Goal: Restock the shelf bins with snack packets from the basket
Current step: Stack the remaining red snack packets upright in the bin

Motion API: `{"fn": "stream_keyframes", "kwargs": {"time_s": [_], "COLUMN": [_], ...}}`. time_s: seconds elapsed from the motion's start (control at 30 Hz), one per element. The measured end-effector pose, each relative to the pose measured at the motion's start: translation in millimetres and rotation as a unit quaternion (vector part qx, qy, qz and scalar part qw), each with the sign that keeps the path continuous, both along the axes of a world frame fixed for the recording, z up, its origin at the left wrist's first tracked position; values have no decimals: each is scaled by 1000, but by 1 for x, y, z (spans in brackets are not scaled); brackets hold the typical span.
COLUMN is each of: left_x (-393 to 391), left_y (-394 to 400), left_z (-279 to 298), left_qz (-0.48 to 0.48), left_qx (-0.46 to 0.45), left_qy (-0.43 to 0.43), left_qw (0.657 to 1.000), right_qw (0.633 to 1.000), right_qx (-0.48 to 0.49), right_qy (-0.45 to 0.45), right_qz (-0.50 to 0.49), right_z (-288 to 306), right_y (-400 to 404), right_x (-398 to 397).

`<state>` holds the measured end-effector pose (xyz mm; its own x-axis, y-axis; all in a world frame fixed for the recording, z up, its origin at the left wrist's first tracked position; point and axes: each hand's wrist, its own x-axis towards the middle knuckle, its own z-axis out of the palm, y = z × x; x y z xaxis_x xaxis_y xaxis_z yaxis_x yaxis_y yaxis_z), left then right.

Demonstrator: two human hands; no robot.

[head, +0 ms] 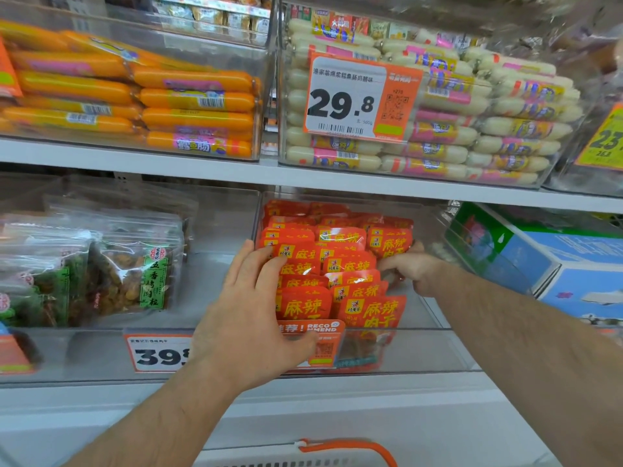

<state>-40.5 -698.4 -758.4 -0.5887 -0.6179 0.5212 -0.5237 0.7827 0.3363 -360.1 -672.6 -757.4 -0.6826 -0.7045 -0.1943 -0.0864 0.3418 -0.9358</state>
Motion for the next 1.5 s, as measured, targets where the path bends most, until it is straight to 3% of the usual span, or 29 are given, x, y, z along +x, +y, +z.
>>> {"fn": "stream_keyframes", "kwargs": {"time_s": [0.27, 0.57, 0.83, 1.5], "left_x": [-1, -1, -1, -2], "left_y": [-3, -1, 1, 2], "left_z": [-3, -1, -1, 0], "left_qz": [-3, 3, 7, 14], "left_qx": [-27, -23, -22, -12], "left_qy": [8, 1, 4, 10], "left_qw": [1000, 1000, 1000, 1000], "right_qw": [994, 989, 983, 984], "right_qx": [14, -8, -73, -65], "right_qy": [65, 22, -100, -86], "right_qz": [88, 144, 134, 142], "right_z": [-3, 2, -4, -5], "right_y": [3, -9, -12, -6], "right_x": [-6, -7, -21, -18]}}
